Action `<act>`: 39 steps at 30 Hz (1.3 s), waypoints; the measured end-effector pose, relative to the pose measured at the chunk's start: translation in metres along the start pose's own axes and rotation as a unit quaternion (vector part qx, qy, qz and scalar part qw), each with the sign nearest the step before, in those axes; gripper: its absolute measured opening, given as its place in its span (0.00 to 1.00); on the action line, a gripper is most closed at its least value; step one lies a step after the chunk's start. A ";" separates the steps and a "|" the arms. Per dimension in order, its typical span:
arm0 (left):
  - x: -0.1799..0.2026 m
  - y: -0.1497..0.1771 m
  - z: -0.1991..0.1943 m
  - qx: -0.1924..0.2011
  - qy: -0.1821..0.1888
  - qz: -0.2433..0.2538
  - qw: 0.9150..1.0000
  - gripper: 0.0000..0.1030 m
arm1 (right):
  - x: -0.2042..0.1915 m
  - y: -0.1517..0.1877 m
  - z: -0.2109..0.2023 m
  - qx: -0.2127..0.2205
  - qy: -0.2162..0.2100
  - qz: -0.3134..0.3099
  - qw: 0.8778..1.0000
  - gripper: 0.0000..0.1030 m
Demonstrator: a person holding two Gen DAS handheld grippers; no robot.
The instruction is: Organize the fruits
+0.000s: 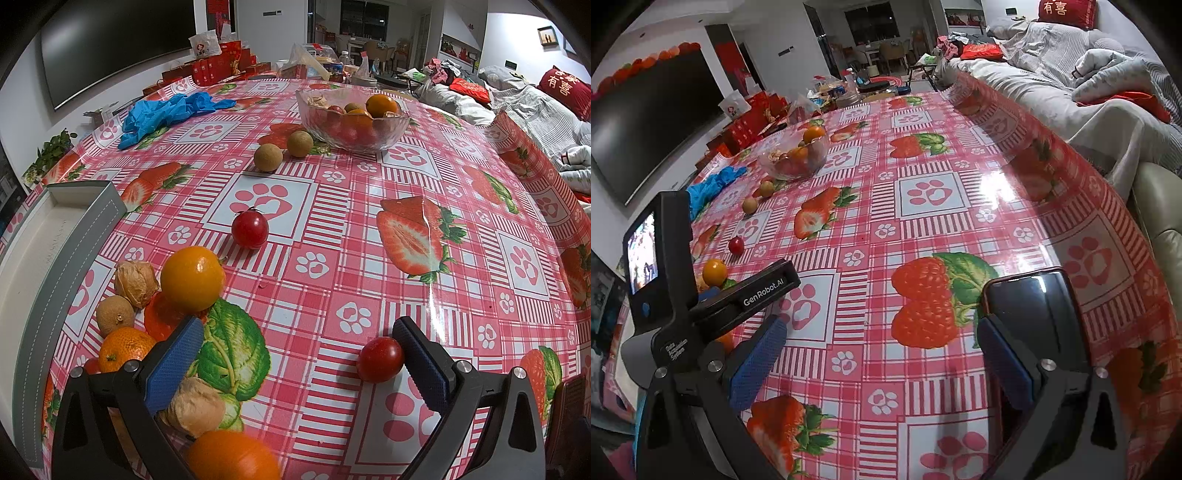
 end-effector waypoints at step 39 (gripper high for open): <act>-0.106 0.062 -0.046 0.001 0.005 0.040 0.999 0.99 | -0.080 0.053 0.041 -0.086 -0.010 -0.155 0.984 1.00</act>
Point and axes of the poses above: each gripper's, at about its wrist camera, not at the fingertips, and z roughly the way its jaws point, x to its right, y to its underside, the point moved 8 cm from there along z, roughly the way its jaws point
